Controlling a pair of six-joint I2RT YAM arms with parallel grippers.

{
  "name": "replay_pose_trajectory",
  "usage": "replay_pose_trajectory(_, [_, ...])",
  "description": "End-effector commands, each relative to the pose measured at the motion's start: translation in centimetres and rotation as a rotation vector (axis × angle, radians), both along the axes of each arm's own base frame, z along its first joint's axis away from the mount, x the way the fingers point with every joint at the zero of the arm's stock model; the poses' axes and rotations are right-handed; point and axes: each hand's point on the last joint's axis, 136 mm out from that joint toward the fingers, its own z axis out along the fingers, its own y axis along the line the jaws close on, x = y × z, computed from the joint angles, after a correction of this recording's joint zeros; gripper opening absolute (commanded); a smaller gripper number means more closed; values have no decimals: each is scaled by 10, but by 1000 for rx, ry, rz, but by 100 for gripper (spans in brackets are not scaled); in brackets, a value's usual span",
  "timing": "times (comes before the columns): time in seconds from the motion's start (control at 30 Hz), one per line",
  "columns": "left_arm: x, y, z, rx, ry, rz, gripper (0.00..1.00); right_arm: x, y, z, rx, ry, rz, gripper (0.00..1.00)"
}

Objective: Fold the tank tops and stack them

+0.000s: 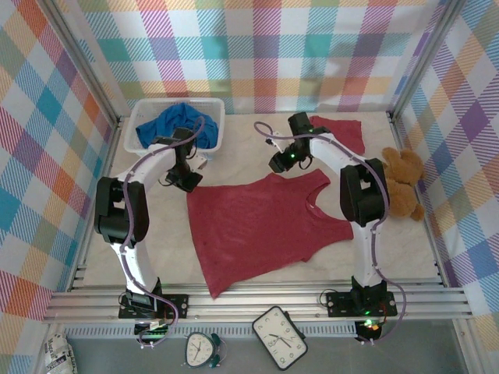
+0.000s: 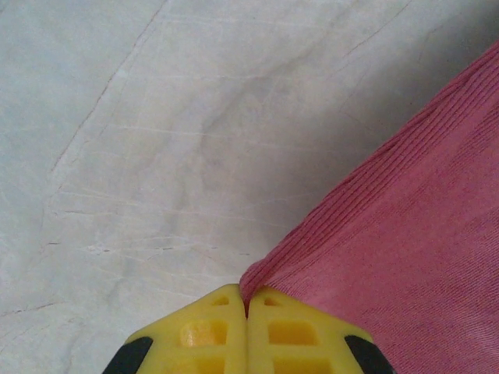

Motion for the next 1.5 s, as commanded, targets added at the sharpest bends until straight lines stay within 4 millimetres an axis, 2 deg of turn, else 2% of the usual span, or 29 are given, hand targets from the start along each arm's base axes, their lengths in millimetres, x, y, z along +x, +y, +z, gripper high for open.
replay_pose_trajectory(0.0, [-8,-2,-10,7,66,13,0,-1,-3,-22,-65,49,16,41])
replay_pose_trajectory(0.07, [-9,-2,-13,15,79,14,0,2,-1,-28,-84,48,25,45])
replay_pose_trajectory(0.3, [-7,-2,-13,18,82,13,0,8,9,-44,-128,78,70,45])
replay_pose_trajectory(0.7, [-8,-2,-19,27,101,8,0,-15,13,-69,-218,165,149,42])
replay_pose_trajectory(0.77, [-8,-1,-20,32,105,7,0,-17,12,-71,-234,169,149,39])
replay_pose_trajectory(0.87, [-7,-1,-21,41,103,5,0,-13,10,-73,-247,156,125,25])
replay_pose_trajectory(0.93, [-7,-1,-23,40,108,6,0,-9,12,-69,-236,141,116,18])
replay_pose_trajectory(1.07, [-5,-2,-18,42,97,5,0,6,11,-59,-249,79,62,13])
replay_pose_trajectory(1.2, [1,-2,-6,41,49,8,0,22,12,-33,-215,-22,-3,7])
replay_pose_trajectory(1.33, [5,-1,7,43,20,13,0,26,23,1,-68,-88,-30,6])
replay_pose_trajectory(1.47, [1,-2,13,50,29,14,0,24,22,8,-46,-106,-39,6])
